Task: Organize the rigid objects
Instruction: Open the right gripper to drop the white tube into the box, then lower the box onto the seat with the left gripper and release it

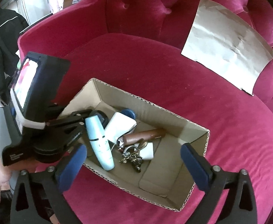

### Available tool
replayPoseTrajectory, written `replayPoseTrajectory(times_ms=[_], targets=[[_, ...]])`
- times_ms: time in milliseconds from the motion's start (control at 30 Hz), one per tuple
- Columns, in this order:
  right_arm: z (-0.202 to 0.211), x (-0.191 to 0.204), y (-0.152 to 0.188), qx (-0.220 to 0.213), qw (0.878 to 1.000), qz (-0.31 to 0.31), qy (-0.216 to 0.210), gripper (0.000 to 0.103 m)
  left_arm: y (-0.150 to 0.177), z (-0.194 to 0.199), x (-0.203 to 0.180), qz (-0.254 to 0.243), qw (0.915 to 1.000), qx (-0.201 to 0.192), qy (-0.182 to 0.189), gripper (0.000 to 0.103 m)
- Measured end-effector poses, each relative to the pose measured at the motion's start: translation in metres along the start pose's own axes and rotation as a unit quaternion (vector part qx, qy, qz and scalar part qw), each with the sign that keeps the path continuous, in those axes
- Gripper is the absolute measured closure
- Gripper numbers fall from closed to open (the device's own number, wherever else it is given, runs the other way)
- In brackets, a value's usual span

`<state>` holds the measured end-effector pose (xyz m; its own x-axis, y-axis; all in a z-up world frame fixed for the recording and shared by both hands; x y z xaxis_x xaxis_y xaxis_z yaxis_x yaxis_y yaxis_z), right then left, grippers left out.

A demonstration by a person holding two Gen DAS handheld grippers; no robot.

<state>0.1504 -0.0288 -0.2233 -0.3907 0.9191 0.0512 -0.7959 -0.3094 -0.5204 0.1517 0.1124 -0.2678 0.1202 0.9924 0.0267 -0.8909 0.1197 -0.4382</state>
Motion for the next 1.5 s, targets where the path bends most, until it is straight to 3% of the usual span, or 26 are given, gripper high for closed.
replayPoseTrajectory(times_ms=[667, 767, 867, 900, 933, 1033, 1500], targets=[[0.001, -0.029, -0.002, -0.005, 0.998, -0.052, 0.03, 0.0, 0.0, 0.0, -0.002, -0.014, 0.9998, 0.009, -0.013, 0.097], [0.003, -0.031, 0.0, -0.006, 0.998, -0.055, 0.033, 0.0, 0.0, 0.001, -0.002, -0.023, 0.9992, 0.012, -0.03, 0.082], [0.005, -0.032, 0.001, -0.006, 0.998, -0.057, 0.039, 0.0, -0.002, 0.008, 0.003, -0.024, 0.998, 0.009, -0.058, 0.043], [0.007, -0.032, 0.002, -0.006, 0.997, -0.06, 0.042, 0.0, -0.003, 0.011, 0.005, -0.023, 0.9977, 0.005, -0.063, 0.022], [0.008, -0.033, 0.002, -0.006, 0.997, -0.063, 0.045, 0.0, -0.004, 0.015, 0.006, -0.022, 0.9977, -0.002, -0.064, 0.01], [0.011, -0.037, 0.005, -0.003, 0.995, -0.079, 0.055, 0.0, -0.005, 0.023, 0.006, -0.028, 0.9969, -0.01, -0.073, 0.0], [0.058, -0.046, 0.03, 0.002, 0.985, -0.158, 0.071, 0.0, 0.016, 0.083, -0.024, -0.067, 0.9957, -0.013, -0.063, 0.0]])
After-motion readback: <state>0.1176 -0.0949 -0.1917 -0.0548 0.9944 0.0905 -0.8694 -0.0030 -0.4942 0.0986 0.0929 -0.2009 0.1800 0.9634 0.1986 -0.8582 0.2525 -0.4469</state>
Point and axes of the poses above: each gripper's, at about its wrist camera, not at the fingertips, and z roughly against the way its jaws point, x to its left, y to its underside, the point moved 8 cm from there along -z, roughly the way its jaws point, and after that the axes turned 3 degrees about -z, right-handed, at the moved point
